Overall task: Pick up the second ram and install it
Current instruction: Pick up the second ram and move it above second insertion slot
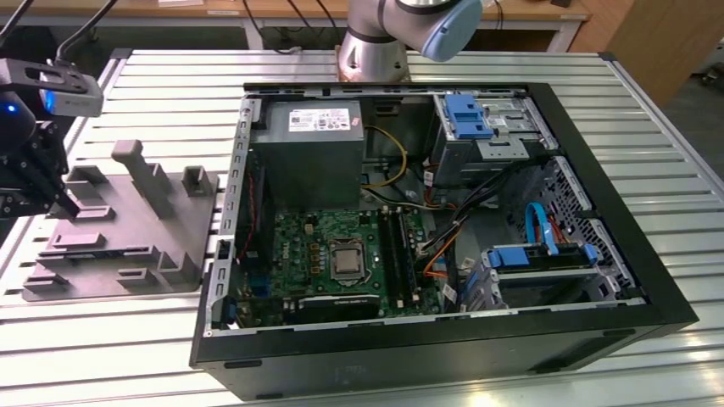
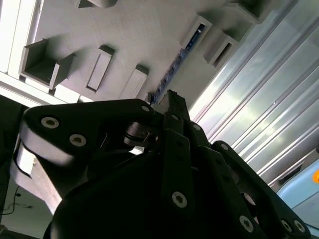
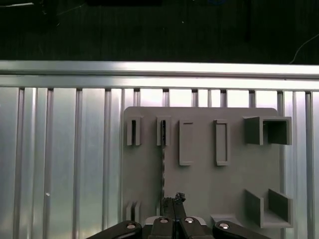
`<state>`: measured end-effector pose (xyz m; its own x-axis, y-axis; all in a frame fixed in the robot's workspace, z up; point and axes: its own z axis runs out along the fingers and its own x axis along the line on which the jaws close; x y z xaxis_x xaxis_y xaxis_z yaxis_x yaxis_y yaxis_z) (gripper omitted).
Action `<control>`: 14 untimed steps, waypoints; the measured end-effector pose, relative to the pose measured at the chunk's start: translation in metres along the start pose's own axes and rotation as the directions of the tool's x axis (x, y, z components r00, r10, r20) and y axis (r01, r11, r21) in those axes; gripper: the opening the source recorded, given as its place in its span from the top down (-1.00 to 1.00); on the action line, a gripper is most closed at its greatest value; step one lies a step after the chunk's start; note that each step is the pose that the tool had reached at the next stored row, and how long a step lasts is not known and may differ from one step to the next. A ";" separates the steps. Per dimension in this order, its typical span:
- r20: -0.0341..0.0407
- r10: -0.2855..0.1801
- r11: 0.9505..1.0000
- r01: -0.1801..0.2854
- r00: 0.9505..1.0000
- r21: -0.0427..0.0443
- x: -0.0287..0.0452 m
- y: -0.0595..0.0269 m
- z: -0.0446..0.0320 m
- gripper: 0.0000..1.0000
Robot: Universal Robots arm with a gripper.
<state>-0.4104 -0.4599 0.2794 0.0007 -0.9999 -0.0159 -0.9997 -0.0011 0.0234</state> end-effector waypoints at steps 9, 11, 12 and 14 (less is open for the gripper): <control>-0.001 -0.036 0.999 0.036 0.999 -0.001 0.0002 0.0006 0.0135 0.80; -0.001 -0.045 0.999 0.045 0.999 -0.001 0.0002 0.0009 0.0160 0.80; -0.001 -0.049 0.999 0.049 0.999 -0.001 0.0002 0.0012 0.0174 0.80; -0.001 -0.055 0.999 0.055 0.999 -0.001 0.0002 0.0021 0.0199 0.80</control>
<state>-0.4130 -0.4598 0.2596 0.0553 -0.9983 -0.0159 -0.9982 -0.0556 0.0235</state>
